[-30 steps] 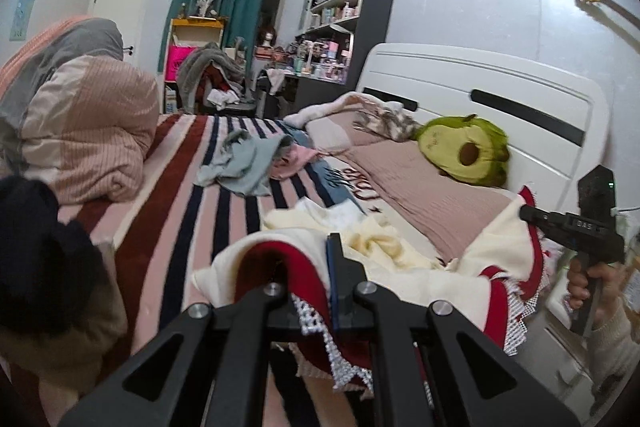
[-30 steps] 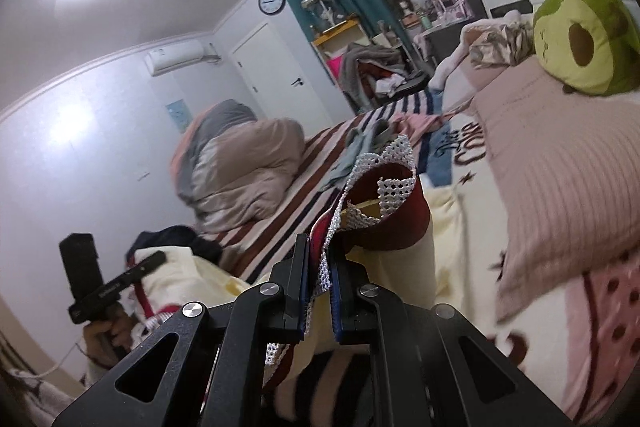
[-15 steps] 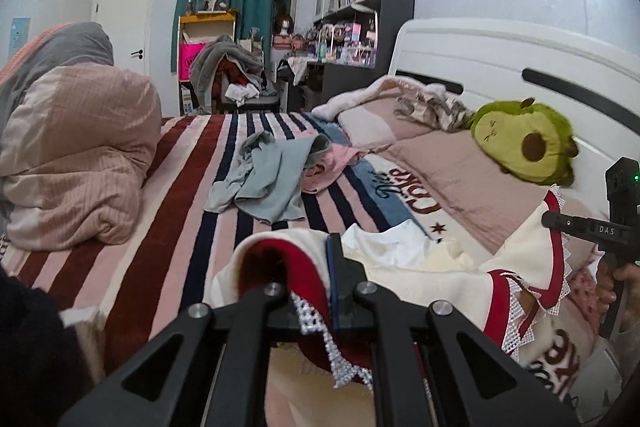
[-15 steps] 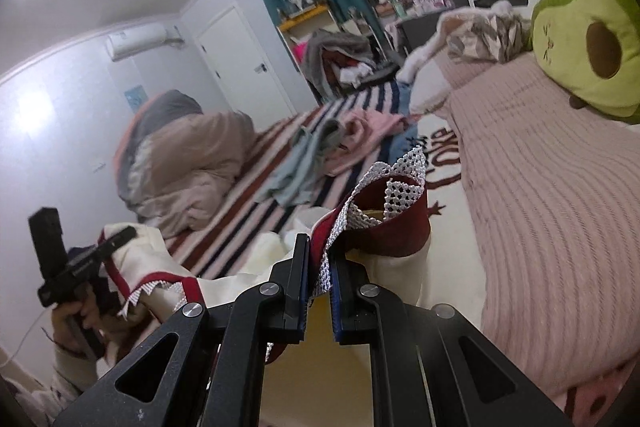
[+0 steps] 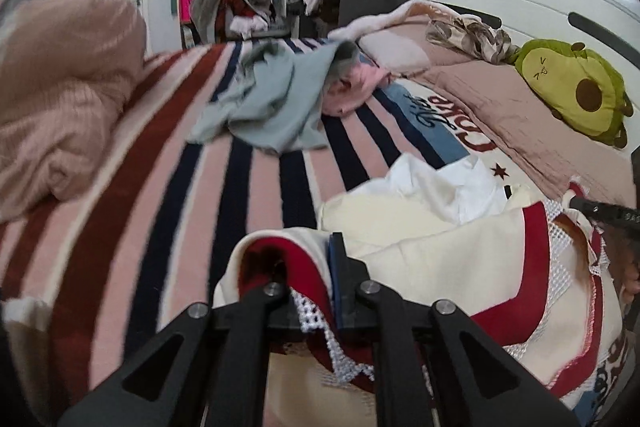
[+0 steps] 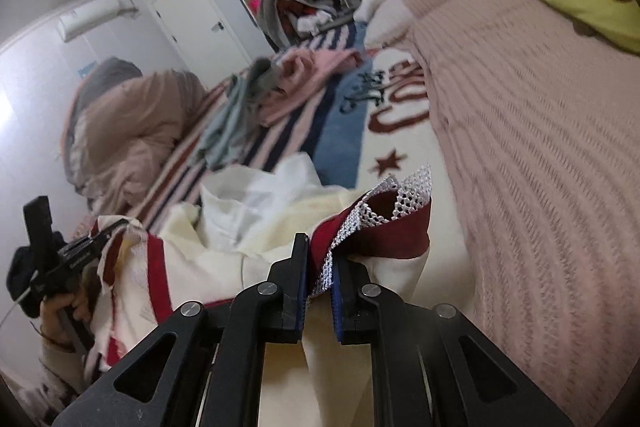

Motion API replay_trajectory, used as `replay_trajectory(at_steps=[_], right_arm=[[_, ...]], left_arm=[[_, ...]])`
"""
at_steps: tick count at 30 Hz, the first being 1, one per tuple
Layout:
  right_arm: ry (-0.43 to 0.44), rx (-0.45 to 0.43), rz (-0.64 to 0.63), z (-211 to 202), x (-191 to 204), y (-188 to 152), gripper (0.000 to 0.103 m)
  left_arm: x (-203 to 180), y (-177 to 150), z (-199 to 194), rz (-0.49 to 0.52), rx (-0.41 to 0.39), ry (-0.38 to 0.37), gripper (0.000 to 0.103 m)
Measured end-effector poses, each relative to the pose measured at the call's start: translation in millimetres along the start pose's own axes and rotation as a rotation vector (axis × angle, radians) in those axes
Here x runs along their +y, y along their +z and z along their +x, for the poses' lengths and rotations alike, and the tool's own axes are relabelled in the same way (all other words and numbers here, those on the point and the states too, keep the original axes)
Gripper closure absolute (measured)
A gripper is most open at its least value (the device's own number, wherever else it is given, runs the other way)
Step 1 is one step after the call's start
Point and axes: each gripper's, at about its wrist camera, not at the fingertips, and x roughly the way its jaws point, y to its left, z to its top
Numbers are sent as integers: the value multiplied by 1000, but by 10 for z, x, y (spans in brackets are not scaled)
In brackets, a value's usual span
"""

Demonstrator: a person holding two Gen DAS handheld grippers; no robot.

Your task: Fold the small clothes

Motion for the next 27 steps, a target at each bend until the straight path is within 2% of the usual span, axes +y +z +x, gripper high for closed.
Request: replay_trajectory(at_steps=[3,4,5,6,7,10,12,13,17,21,23,25,26,27], right_arm=[[1,40,36,86,-72,-37,91],[0,45,39,95,-84,-31,84],[-5,46,40,74,-81,-35,75],[-10,42,40,59,-75,-29,70],[-13,36,41,15,-65,-22,63],[-15,15,27,-159,4,23,60],[-24,-6,6,-302,85,36,60],[-19,-13,-7,-373,135,30,60],[59,3,-75,-598,417,-86,60],[148,66,-143,-607,685,-298,64],[174,106,-171,-534,781,-412,82],[184,156,-194,-422,848,-534,93],[191,183,-196,-358,863,-590,94],[197,201,-195,-315,872,-630,94]], left_arm=[[48,-39,23,-19,13,-30,92],[54,-47,-5,-17,10,-36,90],[55,-49,-41,-16,5,-40,81],[60,-50,-111,-18,-10,-48,70],[57,-55,-173,-22,-22,-55,65],[48,-58,-434,-14,-61,-63,44],[32,-68,-658,5,-109,-31,27],[29,-69,-751,14,-129,-22,24],[43,-99,-1076,8,-163,-36,24],[-104,-297,-1256,52,-122,-95,24],[-186,-429,-1272,70,-81,-122,24],[-284,-571,-1225,93,-21,-154,25],[-319,-621,-1210,105,-2,-162,30],[-379,-693,-1156,124,33,-172,40]])
